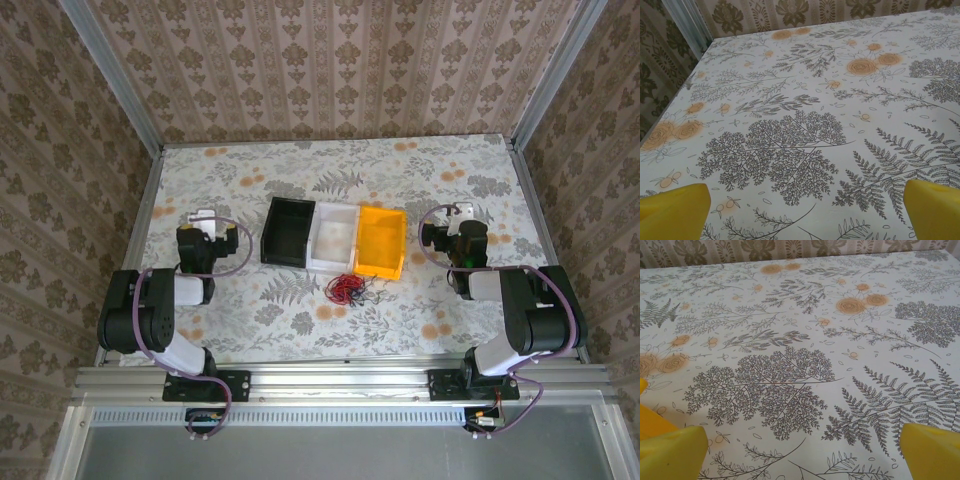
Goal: Untangle the cables
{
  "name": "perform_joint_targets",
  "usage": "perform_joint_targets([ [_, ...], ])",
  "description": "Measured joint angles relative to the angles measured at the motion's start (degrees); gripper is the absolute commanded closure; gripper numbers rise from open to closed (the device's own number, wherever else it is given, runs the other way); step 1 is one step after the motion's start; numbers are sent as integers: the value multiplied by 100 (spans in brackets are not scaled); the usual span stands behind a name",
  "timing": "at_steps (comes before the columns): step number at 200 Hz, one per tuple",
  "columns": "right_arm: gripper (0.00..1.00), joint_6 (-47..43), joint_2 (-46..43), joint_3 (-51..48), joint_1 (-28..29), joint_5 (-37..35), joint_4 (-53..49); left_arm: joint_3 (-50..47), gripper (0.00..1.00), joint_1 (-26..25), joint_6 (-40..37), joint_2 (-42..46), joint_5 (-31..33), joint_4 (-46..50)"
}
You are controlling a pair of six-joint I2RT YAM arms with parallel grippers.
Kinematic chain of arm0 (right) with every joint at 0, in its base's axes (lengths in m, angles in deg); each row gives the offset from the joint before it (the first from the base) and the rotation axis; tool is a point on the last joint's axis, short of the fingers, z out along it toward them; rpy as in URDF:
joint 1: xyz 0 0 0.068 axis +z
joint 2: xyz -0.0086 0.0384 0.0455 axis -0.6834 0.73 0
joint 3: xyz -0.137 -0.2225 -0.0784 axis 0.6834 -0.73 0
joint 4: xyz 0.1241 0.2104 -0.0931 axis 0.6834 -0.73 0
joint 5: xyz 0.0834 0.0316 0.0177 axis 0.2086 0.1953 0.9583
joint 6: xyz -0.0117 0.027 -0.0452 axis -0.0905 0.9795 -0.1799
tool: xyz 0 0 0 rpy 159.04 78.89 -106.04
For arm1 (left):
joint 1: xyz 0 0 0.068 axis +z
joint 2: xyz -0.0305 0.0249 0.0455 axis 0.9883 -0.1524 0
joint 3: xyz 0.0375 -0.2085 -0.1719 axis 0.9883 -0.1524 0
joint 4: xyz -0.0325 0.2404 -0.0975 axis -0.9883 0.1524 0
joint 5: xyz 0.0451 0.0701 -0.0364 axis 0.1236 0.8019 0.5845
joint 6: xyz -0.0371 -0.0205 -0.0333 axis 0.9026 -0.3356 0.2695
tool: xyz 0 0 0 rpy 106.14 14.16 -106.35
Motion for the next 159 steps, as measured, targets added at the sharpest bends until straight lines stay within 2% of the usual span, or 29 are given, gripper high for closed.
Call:
perform_joint_targets([
  [14, 8, 13, -87, 98, 46, -151, -356, 63, 0, -85, -2, 155, 168, 367],
  [29, 19, 116, -402, 522, 186, -525, -1405, 332, 0, -247, -11, 680, 391, 1200],
  [44, 19, 289, -859, 1045, 503, -1003, -2227, 686, 0, -439, -42, 1355, 625, 1803],
  [70, 19, 743, -1871, 1453, 1534, -1860, -3134, 1196, 0, -1161, 181, 2446, 1207, 2527],
  [95, 21, 1408, -2455, 1598, 2341, -2065, -4310, 1290, 0, -2391, 879, 3003, 1482, 3418],
  [116, 23, 1954, -2625, 1596, 2850, -2079, -5235, 1054, 0, -3908, 1471, 3003, 1633, 4009],
  [137, 25, 2433, -2638, 1593, 3357, -1915, -5936, 855, 1, -5265, 1762, 2634, 1799, 4557],
  [159, 30, 2837, -2601, 1593, 3705, -1488, -6457, 859, 0, -6022, 1834, 1952, 1738, 4732],
])
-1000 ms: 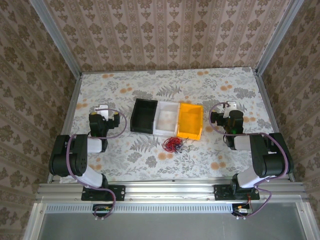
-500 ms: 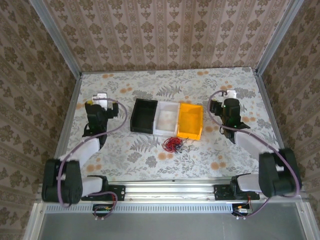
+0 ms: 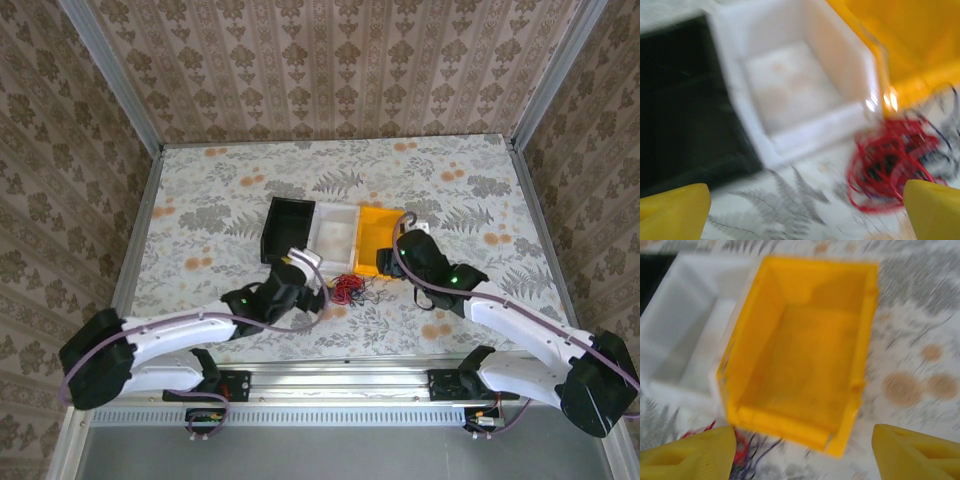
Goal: Untangle the cables
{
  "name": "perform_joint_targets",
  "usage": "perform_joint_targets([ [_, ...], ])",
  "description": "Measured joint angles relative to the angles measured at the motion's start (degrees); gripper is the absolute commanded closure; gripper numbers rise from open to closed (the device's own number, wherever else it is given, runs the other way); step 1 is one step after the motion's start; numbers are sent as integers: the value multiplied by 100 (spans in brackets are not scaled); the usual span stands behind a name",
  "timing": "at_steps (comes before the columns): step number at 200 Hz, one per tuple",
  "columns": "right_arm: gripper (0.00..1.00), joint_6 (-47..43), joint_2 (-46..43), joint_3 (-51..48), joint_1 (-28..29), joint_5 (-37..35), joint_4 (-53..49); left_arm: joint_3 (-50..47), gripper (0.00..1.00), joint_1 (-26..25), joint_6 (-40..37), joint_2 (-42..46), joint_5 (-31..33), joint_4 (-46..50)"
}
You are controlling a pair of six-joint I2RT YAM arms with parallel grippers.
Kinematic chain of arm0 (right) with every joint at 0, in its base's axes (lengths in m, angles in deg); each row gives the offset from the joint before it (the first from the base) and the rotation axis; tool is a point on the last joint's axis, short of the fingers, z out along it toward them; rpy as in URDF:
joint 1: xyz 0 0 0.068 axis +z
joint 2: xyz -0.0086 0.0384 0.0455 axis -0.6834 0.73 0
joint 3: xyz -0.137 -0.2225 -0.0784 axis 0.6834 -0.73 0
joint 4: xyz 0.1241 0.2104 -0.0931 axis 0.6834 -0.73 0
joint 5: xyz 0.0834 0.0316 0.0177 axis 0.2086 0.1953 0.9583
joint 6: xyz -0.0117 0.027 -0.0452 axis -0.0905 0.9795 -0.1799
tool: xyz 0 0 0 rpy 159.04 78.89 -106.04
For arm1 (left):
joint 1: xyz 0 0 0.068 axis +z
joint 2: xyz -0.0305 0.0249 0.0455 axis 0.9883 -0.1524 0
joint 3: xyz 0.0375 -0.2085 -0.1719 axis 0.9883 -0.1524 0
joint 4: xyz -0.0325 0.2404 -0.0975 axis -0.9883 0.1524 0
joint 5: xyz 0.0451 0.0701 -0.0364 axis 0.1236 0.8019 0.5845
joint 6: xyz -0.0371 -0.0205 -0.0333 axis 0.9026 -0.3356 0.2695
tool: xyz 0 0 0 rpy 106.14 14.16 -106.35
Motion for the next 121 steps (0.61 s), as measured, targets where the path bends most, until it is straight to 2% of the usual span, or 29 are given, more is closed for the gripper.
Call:
perform_joint_targets([
  [20, 34, 234, 173, -9, 85, 476, -175, 133, 0, -323, -52, -640, -94, 114],
  [53, 42, 389, 717, -11, 111, 1104, -186, 520, 0, -426, -326, -1397, -208, 81],
  [121, 52, 520, 1687, 146, 127, 1499, 83, 918, 3, -426, -763, -1867, -319, -168],
])
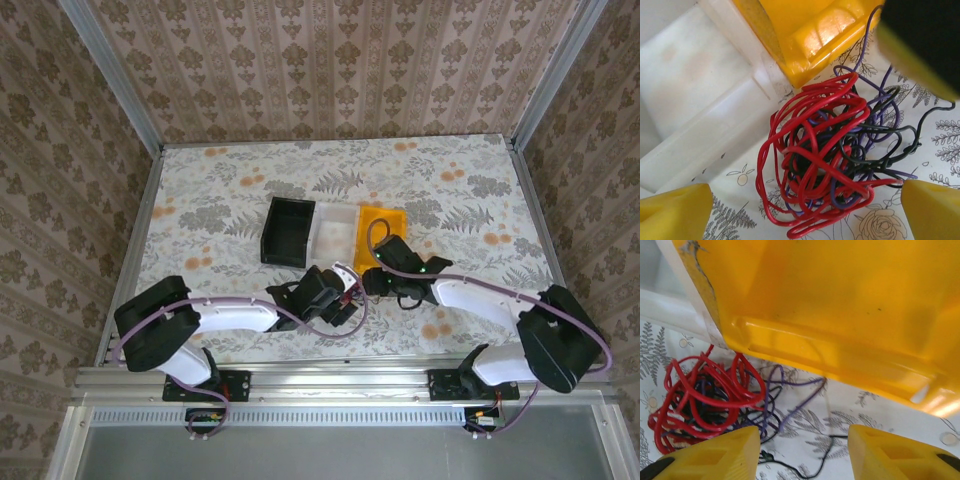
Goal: Untangle the cables
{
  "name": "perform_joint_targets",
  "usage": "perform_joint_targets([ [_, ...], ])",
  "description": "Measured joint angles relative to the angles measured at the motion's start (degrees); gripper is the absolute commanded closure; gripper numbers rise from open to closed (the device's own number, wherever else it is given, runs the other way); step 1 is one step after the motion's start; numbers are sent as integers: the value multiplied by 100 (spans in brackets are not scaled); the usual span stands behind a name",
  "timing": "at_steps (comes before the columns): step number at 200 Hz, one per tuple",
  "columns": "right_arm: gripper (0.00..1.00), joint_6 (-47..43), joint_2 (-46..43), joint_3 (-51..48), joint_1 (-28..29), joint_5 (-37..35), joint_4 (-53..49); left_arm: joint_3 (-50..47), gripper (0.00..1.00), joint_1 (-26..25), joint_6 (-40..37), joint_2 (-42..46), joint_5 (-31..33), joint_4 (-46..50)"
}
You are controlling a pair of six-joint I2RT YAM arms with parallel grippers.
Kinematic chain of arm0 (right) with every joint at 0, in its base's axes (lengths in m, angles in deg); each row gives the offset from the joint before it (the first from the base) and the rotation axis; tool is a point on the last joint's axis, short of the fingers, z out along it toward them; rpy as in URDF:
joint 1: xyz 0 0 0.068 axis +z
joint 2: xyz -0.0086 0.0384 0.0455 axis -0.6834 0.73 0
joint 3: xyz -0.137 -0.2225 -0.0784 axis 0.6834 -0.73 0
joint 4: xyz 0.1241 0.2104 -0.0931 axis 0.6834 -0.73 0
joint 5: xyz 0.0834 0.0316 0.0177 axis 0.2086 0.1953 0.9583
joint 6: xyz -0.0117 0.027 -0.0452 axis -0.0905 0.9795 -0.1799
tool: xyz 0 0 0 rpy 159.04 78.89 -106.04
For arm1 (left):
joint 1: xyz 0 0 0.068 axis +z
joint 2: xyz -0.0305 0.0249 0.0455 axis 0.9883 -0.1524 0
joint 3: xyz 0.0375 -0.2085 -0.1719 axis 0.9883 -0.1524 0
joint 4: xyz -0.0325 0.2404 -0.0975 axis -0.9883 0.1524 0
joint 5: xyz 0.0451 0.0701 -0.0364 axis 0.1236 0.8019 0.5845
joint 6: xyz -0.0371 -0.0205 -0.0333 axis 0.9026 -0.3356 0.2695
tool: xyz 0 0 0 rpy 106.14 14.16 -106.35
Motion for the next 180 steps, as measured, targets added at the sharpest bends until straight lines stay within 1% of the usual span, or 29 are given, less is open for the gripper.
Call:
perform_joint_targets([
  [22, 56, 20, 295, 111, 0, 68, 177, 79, 6, 7, -44, -125, -33, -35],
  [36, 63, 46, 442, 153, 0, 87, 275, 118, 9, 7, -59, -219, -52, -63],
  [55, 76, 59, 566, 186, 0, 94, 345, 162, 14, 20, -72, -350, -72, -92],
  [71, 88, 98, 625, 188, -7, 87, 369, 162, 21, 55, -72, -420, -94, -155],
  [85, 95, 114, 636, 188, -7, 79, 374, 164, 30, 94, -35, -479, -98, -225],
  [103, 100, 136, 629, 186, -7, 59, 378, 164, 45, 164, 50, -542, -157, -330],
  [128, 100, 116, 450, 153, -4, 63, 387, 162, 71, 240, 219, -605, -297, -459],
  [158, 100, 118, -155, 31, 0, 66, 400, 85, 96, 295, 334, -619, -448, -660],
  [165, 100, 118, -286, 9, 0, 63, 398, 52, 100, 306, 367, -610, -470, -715],
  [180, 100, 118, -535, -46, 0, 46, 374, -42, 100, 330, 490, -540, -511, -828],
])
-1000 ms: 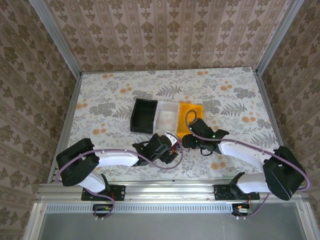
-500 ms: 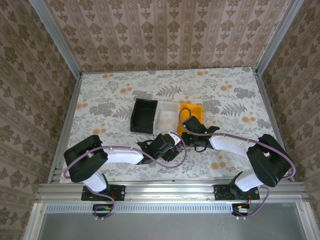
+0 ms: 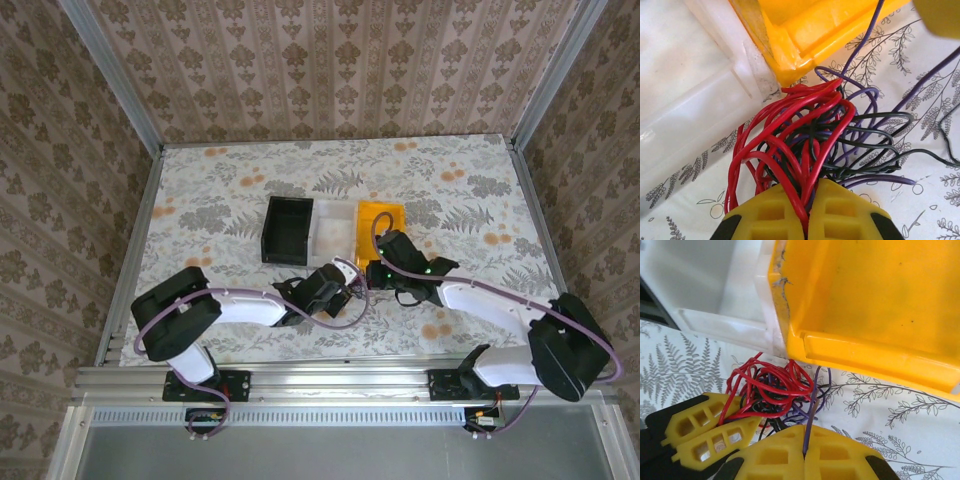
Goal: Untangle the cables
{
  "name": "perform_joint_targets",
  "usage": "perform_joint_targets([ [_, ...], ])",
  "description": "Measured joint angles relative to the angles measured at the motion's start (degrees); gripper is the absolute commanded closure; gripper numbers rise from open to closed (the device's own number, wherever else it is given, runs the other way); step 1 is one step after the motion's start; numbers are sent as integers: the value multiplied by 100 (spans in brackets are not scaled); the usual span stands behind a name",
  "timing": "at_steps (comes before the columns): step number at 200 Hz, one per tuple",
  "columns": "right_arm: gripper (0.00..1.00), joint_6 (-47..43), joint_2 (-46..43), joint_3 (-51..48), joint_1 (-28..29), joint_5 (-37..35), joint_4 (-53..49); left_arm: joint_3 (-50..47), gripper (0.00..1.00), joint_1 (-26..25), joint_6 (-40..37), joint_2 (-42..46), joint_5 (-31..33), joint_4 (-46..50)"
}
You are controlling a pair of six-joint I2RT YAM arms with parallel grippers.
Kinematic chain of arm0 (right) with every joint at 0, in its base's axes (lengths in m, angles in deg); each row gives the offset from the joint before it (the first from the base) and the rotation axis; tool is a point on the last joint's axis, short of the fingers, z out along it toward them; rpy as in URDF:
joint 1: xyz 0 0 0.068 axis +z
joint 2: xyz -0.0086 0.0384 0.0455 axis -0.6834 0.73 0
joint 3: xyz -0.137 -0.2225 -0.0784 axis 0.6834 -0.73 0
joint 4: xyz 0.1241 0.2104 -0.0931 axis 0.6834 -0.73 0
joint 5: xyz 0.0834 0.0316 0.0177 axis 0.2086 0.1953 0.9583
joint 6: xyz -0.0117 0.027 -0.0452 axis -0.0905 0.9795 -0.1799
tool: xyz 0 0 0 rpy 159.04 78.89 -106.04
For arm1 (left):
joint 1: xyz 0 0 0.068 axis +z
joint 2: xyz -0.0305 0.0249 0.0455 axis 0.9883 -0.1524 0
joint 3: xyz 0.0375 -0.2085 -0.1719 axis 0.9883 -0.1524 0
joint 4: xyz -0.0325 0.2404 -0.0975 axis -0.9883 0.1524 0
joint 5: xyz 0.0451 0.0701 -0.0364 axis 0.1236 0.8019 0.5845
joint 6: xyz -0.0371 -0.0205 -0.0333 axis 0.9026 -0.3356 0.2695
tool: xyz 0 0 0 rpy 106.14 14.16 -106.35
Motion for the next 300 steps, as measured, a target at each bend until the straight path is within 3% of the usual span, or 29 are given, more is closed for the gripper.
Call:
perform_joint_targets([
  [95, 100, -107, -962, 74, -328, -623, -695, -1001, 100, 166, 470, 1300, -345, -225],
  [135, 100, -136, -1182, 127, -1331, -634, -1003, -1469, 100, 380, 695, 1711, -450, -282],
  [181, 100, -393, -1399, 284, -2354, 107, -1381, -1587, 100, 586, 925, 1963, -876, -837],
  [232, 100, -463, -1770, 367, -3882, 214, -1574, -1971, 100, 898, 1231, 1950, -612, -398],
  [300, 100, -444, -1770, 437, -4575, 146, -1810, -1998, 100, 918, 1515, 1956, -184, -249],
])
